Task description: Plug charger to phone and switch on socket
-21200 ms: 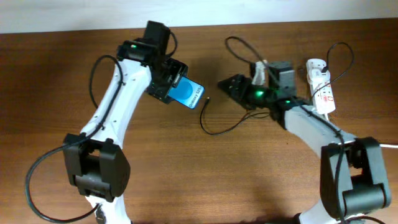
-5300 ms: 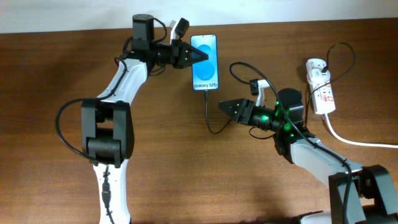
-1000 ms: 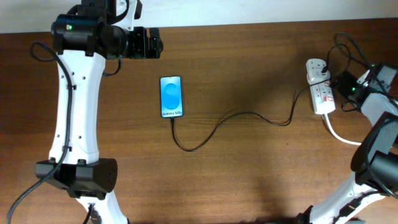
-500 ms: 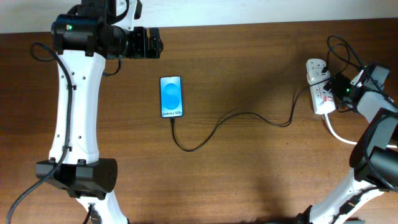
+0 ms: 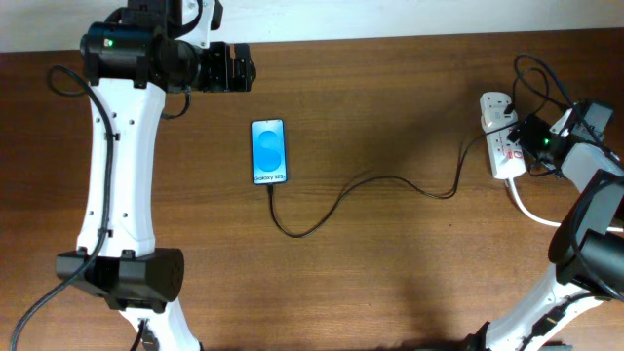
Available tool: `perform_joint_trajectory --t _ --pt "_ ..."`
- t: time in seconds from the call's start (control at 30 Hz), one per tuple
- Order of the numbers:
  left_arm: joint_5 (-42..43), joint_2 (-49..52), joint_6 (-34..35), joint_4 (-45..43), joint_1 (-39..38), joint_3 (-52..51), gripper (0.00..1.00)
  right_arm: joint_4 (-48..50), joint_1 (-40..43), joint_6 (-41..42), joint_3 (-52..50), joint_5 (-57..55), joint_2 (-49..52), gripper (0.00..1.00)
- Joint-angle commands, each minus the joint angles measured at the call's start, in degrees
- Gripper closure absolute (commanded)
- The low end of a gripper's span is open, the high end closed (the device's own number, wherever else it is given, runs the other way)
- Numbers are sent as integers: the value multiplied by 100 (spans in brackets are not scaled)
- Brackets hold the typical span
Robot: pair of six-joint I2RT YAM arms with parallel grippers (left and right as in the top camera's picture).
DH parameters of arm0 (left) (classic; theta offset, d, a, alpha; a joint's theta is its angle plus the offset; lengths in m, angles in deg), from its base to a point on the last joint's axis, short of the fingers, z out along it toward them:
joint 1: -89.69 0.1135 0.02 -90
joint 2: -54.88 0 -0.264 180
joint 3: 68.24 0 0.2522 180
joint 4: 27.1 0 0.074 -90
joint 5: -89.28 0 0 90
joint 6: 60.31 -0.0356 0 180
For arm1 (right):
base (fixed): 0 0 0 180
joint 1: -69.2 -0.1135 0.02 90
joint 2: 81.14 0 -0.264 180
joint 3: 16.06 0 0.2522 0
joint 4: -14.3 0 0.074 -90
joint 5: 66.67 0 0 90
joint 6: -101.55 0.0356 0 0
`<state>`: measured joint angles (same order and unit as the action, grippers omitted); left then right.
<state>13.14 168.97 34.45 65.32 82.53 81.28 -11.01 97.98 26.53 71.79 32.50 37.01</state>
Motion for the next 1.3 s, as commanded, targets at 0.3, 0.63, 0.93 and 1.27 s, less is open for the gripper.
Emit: perform_joint_trajectory --t 0.3,0.63,0.93,1.27 --pt "-20 -118 -31 -7 4 79 1 -240 -411 -149 -57 46 129 1" --pt "-20 -118 -31 -7 4 79 1 -529 -621 -103 -57 90 129 2" --pt "-20 -118 -31 -7 4 79 1 -1095 -111 354 216 26 -361 2" --pt "-20 -118 -31 -7 4 79 1 -3512 -111 -579 286 1637 -3403 1"
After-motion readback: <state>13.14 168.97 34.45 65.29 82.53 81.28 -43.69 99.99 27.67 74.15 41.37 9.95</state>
